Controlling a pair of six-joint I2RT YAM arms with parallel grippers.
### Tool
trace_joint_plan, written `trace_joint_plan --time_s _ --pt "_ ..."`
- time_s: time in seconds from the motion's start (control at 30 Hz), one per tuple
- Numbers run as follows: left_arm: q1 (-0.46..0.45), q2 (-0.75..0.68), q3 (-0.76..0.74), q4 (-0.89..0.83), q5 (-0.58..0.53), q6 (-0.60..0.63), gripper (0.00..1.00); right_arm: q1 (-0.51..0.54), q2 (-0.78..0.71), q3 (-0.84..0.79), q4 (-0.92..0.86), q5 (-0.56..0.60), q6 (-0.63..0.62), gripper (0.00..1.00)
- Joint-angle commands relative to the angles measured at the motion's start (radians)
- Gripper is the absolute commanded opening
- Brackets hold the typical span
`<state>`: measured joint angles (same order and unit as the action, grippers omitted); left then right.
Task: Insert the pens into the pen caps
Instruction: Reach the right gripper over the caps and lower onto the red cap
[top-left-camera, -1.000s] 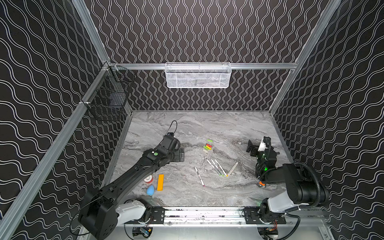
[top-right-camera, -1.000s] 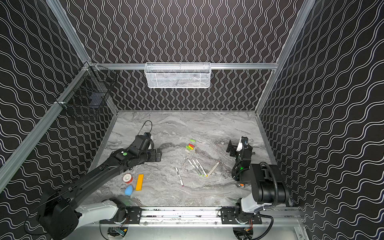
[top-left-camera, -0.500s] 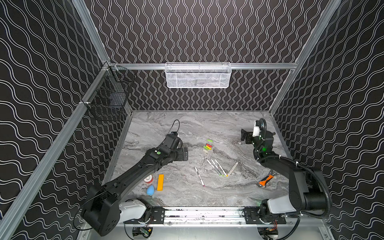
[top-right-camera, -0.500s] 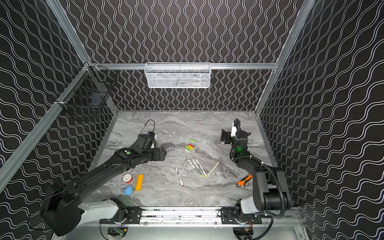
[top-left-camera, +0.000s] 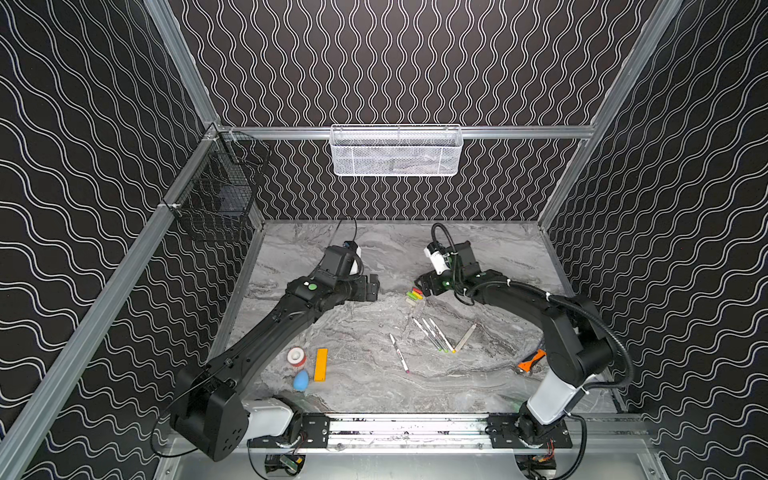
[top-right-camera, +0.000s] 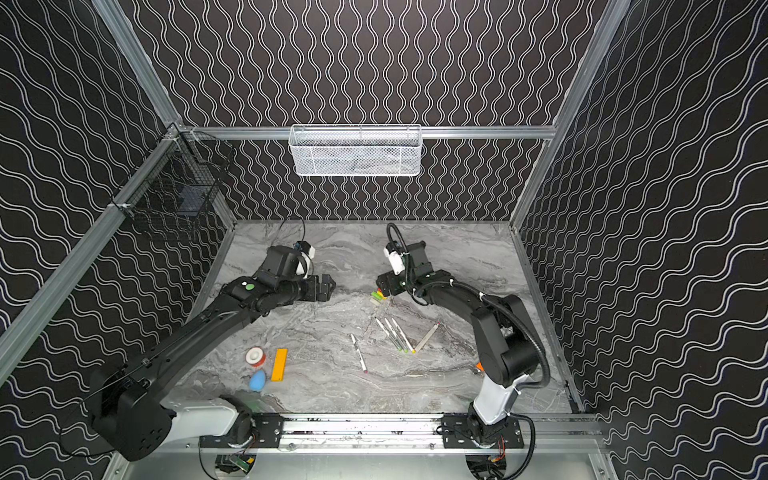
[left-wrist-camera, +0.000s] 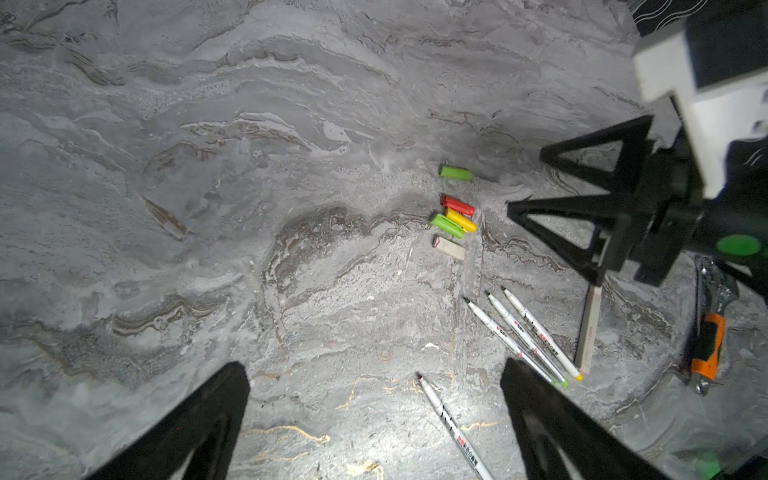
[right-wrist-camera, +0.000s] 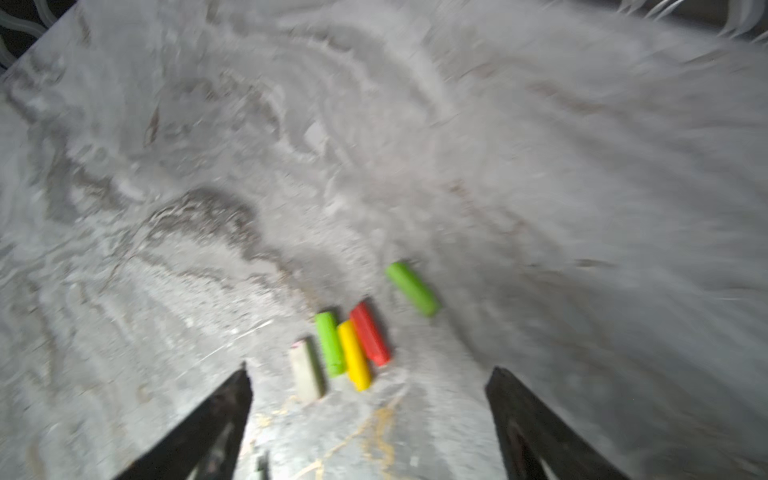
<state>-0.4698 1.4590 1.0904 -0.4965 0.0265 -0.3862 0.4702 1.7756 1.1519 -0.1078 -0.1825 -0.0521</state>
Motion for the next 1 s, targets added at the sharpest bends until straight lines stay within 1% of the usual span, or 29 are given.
trace_joint_plan --time_s 0.0,0.1,0.23,0.4,0.53,0.97 --pt "0.049 -0.015 0.004 -0.007 0.074 0.031 0.99 0.001 0.059 0.076 -0.148 -0.014 0.026 0.65" --pt "0.092 -0.033 0.004 -0.019 0.093 0.049 0.99 0.001 0.116 0.145 -0.218 -0.029 0.009 0.51" --pt "0.131 -0.059 -0.004 -0.031 0.106 0.073 0.99 0.002 0.193 0.194 -0.264 -0.013 -0.016 0.40" --pt "0.159 -0.080 -0.017 -0.030 0.134 0.092 0.99 0.002 0.232 0.227 -0.277 0.009 -0.028 0.35" --pt "0.165 -0.086 -0.027 -0.019 0.148 0.092 0.99 0.002 0.253 0.251 -0.290 0.023 -0.034 0.32" --pt "0.189 -0.078 -0.041 0.013 0.187 0.091 0.99 0.011 0.299 0.297 -0.329 0.055 -0.071 0.31"
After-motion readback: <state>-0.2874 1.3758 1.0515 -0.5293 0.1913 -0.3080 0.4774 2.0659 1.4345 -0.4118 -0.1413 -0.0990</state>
